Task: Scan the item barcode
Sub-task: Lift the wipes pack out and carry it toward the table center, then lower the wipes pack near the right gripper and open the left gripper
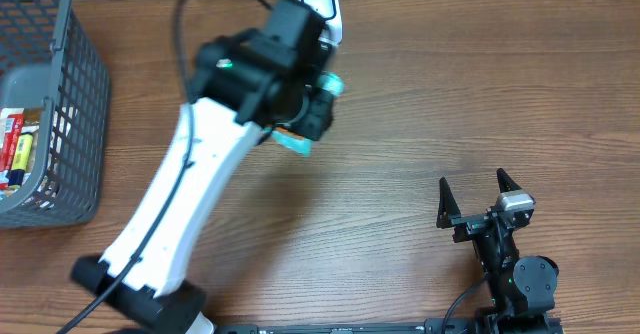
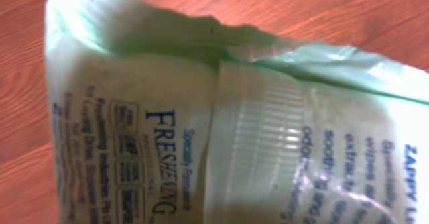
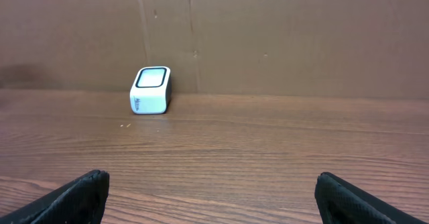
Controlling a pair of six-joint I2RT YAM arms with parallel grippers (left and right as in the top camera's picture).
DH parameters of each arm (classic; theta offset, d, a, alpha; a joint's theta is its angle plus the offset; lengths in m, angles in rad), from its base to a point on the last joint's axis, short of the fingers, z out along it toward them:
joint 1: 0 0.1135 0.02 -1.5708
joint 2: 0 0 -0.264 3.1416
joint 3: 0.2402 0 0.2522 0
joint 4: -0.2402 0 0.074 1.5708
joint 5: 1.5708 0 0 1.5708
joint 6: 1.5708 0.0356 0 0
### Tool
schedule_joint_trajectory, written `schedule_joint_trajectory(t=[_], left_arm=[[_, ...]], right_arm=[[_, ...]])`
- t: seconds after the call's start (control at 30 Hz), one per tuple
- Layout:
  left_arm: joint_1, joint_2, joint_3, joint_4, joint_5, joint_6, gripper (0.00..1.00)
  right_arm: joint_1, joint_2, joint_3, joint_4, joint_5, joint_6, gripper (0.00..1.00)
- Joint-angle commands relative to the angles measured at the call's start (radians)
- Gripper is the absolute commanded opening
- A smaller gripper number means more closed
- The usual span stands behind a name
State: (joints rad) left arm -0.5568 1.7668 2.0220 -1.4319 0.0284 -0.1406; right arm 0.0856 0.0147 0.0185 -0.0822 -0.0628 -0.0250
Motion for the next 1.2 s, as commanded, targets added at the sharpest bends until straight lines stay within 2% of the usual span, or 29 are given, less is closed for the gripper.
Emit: schedule_joint_trajectory(t=[0.0, 0.4, 0.7, 1.17], left_arm=[[-0.079, 0.063, 0.006, 0.042, -0.014, -0.025, 0.28], [-0.273, 0.278, 0.006, 0.288, -0.01, -0.026, 0.27], [-0.299, 0.4, 0.006, 0.318, -0.01, -0.067, 0.26], [-0.335, 0.488, -0.007, 0.406, -0.039, -0.077, 0.31]], right_arm=[[-0.003, -0.012, -0.011, 0.004, 0.009, 0.007, 1.0], [-0.003, -0.012, -0.011, 0.004, 0.009, 0.007, 1.0], [-0.003, -0.012, -0.011, 0.004, 0.009, 0.006, 1.0], [-0.003, -0.012, -0.011, 0.004, 0.009, 0.007, 1.0]])
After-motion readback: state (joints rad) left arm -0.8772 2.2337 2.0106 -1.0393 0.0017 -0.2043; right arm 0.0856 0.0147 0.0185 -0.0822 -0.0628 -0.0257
